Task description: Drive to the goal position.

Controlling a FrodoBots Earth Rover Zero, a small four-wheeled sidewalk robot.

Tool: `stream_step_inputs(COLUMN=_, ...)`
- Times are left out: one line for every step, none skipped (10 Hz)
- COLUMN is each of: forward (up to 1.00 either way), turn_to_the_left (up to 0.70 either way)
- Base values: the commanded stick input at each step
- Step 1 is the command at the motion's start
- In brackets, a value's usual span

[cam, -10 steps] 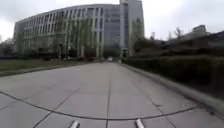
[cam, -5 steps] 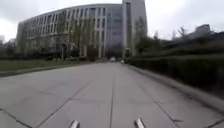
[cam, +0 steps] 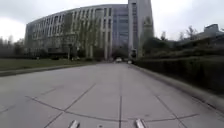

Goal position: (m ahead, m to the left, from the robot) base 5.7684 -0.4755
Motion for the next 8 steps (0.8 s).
stream_step_inputs(forward=0.85, turn_to_the_left=-0.10)
stream_step_inputs(forward=0.85, turn_to_the_left=-0.27)
stream_step_inputs(forward=0.85, turn_to_the_left=-0.34)
stream_step_inputs(forward=0.85, turn_to_the_left=-0.34)
stream_step_inputs(forward=0.85, turn_to_the_left=-0.34)
stream_step_inputs(forward=0.85, turn_to_the_left=-0.34)
stream_step_inputs(forward=0.85, turn_to_the_left=-0.34)
stream_step_inputs(forward=0.85, turn_to_the_left=-0.26)
